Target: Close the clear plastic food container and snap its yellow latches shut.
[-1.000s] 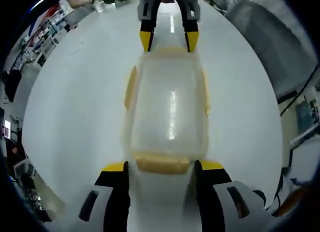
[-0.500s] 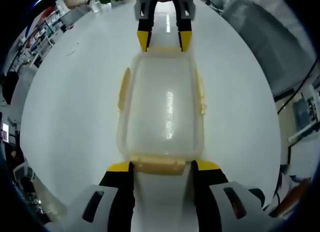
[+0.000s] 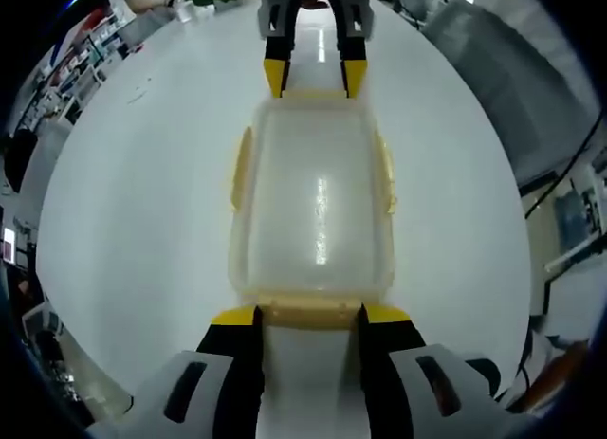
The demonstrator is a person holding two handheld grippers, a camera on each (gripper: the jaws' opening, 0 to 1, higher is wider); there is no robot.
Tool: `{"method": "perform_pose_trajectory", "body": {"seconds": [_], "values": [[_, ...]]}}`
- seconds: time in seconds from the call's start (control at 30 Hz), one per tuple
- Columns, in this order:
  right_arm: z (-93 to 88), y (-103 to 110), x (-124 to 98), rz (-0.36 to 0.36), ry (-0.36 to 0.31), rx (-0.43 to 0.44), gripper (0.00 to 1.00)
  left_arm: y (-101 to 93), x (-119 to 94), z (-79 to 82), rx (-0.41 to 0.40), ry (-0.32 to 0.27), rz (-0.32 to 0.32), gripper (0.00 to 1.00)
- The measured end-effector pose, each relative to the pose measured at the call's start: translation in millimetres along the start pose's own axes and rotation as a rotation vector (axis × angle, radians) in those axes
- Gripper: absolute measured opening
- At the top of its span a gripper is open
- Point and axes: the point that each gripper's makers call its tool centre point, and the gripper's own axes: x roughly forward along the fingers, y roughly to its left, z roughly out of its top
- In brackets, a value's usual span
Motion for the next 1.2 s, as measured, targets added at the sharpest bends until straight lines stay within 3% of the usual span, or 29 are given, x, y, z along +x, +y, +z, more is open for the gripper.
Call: {"method": "perform_pose_trajectory", "body": {"seconds": [0.47, 0.83, 1.2], "values": [[2.0, 1.1, 0.8, 0.008, 0.028, -0.004, 0.36, -0.7, 4.4, -0.9, 0.016, 0.058, -0.011, 0.38], [1.7, 1.2, -0.8, 0.003, 0.041, 0.004, 0.34, -2.8, 4.2, -3.4, -0.041, 0.134, 0.015, 0.36], [2.2, 2.0, -1.2, 0.004, 0.055, -0.006, 0.33, -4.4, 1.1, -4.7, -0.044, 0.112, 0.040, 0.36]]}}
